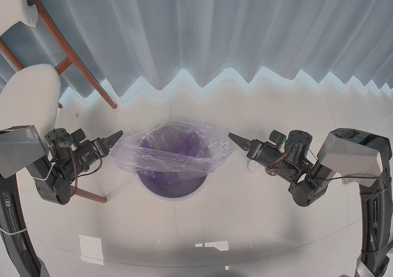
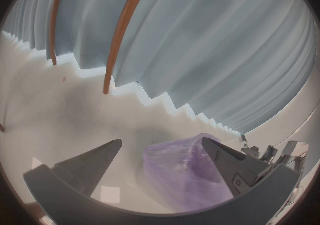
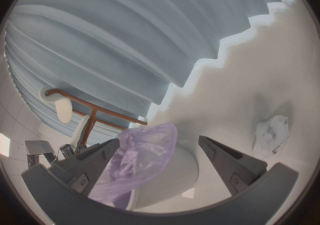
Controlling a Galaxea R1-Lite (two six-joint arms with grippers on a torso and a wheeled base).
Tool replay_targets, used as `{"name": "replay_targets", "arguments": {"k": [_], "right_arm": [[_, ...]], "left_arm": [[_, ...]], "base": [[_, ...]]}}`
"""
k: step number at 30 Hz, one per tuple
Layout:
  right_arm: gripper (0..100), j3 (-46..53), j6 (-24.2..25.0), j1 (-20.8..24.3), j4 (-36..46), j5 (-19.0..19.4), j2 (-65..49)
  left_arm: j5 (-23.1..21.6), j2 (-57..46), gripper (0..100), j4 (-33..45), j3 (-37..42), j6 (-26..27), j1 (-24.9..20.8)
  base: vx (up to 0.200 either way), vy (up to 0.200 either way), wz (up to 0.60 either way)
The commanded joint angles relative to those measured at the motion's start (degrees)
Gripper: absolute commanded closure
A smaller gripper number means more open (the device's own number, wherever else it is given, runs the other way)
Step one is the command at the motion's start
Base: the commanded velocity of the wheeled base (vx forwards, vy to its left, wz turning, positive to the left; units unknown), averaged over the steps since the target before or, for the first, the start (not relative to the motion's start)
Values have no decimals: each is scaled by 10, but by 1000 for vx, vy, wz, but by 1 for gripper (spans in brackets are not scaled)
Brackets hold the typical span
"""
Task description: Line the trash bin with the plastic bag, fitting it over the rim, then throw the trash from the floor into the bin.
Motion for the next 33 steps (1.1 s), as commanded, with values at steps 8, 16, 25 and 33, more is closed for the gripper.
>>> {"name": "replay_targets", "arguments": {"k": [8,16,25,33], "right_arm": [[0,78,4,5,4,20,-81],[0,116,5,22,4,28,-83],[0,117,45,53,6,27,-72],[0,135,49,61,5,27,-61]], "left_arm": [[-53,-128,0,187,13,-34,-6],[-55,-133,0,246,1,-37,-3],[-49,-126,0,296,-32,-38,-17],[-48,-117,0,328,-42,-51,-24]], "base": [[0,0,0],[0,0,0],[0,0,0],[0,0,0]]}}
